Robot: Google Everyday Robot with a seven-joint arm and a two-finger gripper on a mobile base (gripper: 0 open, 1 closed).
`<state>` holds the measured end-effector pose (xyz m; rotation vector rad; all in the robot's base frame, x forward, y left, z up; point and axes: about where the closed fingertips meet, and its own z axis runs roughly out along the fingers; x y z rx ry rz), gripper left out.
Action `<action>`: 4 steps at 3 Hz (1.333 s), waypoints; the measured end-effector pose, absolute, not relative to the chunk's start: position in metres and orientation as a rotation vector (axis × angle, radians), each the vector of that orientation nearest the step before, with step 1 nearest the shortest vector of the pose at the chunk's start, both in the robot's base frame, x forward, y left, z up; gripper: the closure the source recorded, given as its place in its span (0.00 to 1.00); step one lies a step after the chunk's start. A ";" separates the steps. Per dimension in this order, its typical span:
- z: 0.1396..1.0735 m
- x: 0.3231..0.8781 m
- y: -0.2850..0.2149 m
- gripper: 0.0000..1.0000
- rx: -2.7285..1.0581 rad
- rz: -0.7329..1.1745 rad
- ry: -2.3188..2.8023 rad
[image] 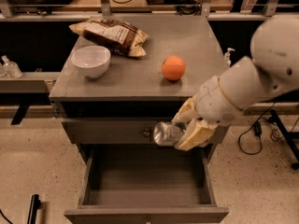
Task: Place redbull can into middle drawer
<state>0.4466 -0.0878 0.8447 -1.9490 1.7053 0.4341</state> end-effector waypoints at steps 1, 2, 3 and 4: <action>0.780 0.438 -0.047 1.00 -1.767 0.674 1.638; 0.726 0.451 -0.019 1.00 -1.610 0.766 1.651; 0.682 0.469 -0.009 1.00 -1.478 0.776 1.689; 0.675 0.476 -0.009 1.00 -1.449 0.759 1.700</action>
Offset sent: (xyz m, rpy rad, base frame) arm 0.0387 0.0966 -0.1859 0.4980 0.1264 -0.2418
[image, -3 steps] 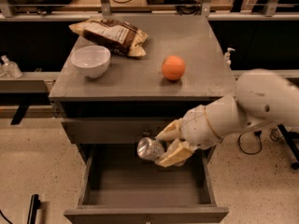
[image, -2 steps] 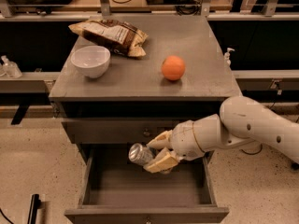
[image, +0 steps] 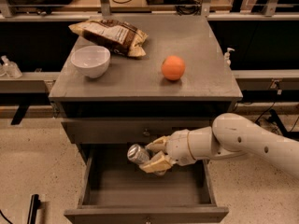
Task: Place redbull can into middle drawer
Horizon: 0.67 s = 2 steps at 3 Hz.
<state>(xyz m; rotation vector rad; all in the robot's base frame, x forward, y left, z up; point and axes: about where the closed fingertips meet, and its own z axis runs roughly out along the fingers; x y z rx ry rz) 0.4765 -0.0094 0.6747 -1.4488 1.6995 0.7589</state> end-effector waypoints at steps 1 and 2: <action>0.651 0.485 -0.020 1.00 -1.456 0.691 1.787; 0.592 0.494 -0.056 1.00 -1.459 0.587 1.958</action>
Offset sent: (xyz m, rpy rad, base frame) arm 0.0282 -0.1097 -0.1578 -0.4005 0.1523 -0.2379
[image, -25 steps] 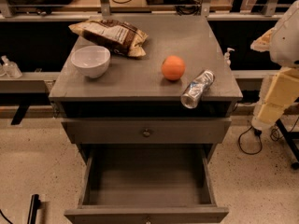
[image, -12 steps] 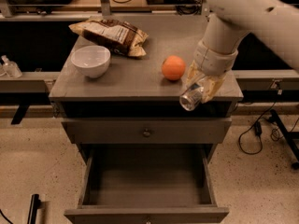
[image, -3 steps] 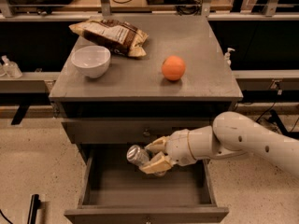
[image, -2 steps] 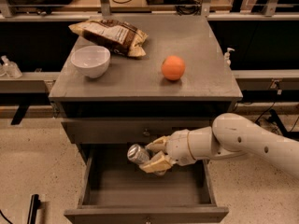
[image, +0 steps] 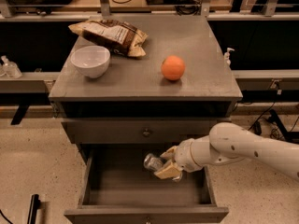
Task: Place redbull can into middle drawer
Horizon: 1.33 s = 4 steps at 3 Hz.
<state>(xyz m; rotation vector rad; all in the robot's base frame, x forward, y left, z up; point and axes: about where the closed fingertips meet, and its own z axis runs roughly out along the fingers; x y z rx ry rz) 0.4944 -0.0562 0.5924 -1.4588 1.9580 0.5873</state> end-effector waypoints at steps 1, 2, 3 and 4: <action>0.533 0.491 -0.091 1.00 -1.457 0.488 2.084; 0.489 0.496 -0.104 1.00 -1.480 0.449 2.113; 0.458 0.512 -0.102 1.00 -1.519 0.466 2.106; 0.434 0.528 -0.101 1.00 -1.538 0.491 2.108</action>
Offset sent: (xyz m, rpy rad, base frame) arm 0.0163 -0.0671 -0.1562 -0.2052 0.0335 -0.0648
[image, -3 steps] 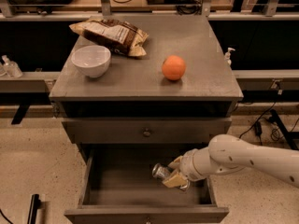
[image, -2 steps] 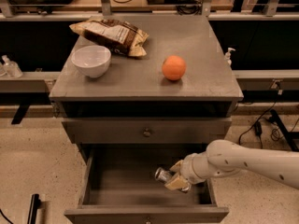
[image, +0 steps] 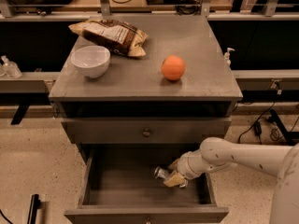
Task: Place redbull can into middle drawer
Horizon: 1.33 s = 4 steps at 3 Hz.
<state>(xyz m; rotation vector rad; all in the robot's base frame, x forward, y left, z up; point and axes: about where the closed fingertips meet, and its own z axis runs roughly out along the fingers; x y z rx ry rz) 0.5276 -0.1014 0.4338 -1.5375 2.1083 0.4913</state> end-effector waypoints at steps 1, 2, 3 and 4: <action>0.413 0.536 -0.109 0.85 -1.523 0.492 2.135; 0.404 0.539 -0.117 0.62 -1.479 0.447 2.145; 0.404 0.540 -0.116 0.39 -1.478 0.443 2.143; 0.403 0.539 -0.115 0.15 -1.480 0.447 2.143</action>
Offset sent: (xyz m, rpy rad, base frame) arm 0.0183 -0.0321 -0.0384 -0.0302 -0.0691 -0.1286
